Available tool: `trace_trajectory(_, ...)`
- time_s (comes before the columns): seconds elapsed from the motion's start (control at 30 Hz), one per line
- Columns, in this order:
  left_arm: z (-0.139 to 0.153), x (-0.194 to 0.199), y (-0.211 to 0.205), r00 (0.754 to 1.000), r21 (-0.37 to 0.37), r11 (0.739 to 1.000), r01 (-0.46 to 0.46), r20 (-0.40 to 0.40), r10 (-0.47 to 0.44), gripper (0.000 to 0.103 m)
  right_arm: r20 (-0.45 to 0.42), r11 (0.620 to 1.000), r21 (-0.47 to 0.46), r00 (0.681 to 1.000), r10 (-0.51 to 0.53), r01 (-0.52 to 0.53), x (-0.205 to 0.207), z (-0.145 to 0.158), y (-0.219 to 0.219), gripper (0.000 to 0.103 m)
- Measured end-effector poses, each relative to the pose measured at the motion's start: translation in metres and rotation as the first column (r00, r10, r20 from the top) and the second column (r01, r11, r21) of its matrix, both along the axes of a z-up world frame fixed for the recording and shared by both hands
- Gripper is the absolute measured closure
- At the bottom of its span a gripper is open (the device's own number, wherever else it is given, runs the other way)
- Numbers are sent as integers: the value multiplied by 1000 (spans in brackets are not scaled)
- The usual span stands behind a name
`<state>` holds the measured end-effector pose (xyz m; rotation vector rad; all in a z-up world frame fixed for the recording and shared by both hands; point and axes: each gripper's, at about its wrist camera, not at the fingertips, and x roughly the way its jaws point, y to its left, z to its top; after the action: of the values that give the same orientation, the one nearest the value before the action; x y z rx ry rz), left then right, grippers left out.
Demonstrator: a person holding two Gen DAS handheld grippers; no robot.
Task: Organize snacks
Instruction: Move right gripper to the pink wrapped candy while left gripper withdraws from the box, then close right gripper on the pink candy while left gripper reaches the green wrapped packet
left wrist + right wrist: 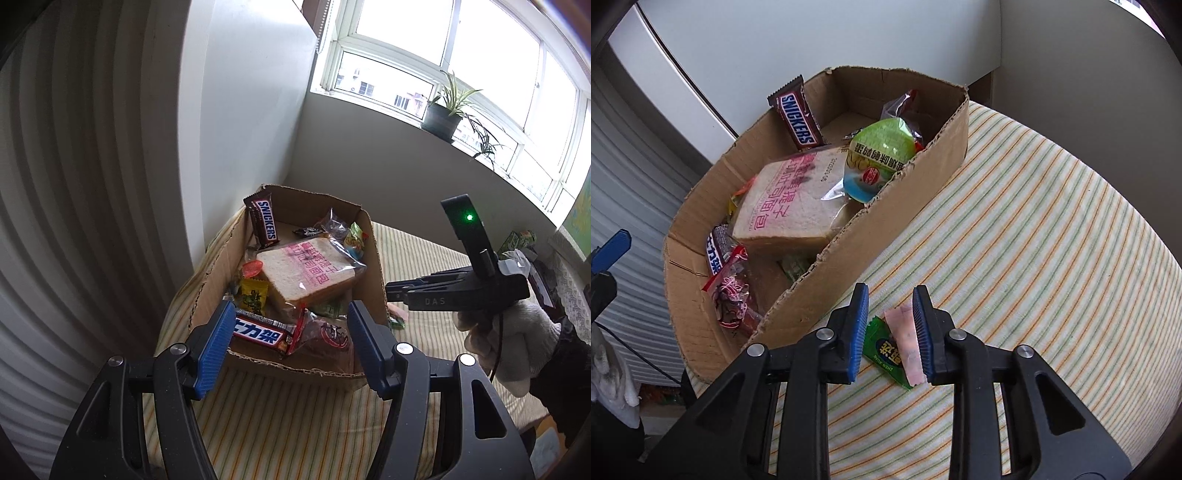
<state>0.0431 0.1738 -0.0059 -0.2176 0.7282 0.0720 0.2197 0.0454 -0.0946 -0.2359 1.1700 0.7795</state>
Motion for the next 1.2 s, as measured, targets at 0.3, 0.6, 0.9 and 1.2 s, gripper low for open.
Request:
trace_trajectory(0.3, -1, -6, -4, 1000, -1, 1000, -1, -10, 1, 41, 91, 978, -143, 982, 165, -151, -42, -11, 1, 77)
trace_trajectory(0.6, -1, -3, -34, 998, -1, 998, 56, -8, -56, 41, 97, 987, -139, 990, 100, -86, -57, -8, -72, 77)
trace_trajectory(0.9, -15, 3, -93, 983, -13, 984, 177, -41, -177, 41, 53, 988, -6, 987, -152, 153, -29, 0, -158, 77)
trace_trajectory(1.2, -58, 20, -165, 932, -94, 945, 315, -156, -326, 41, 44, 989, 57, 990, -136, 134, -44, 13, -193, 77)
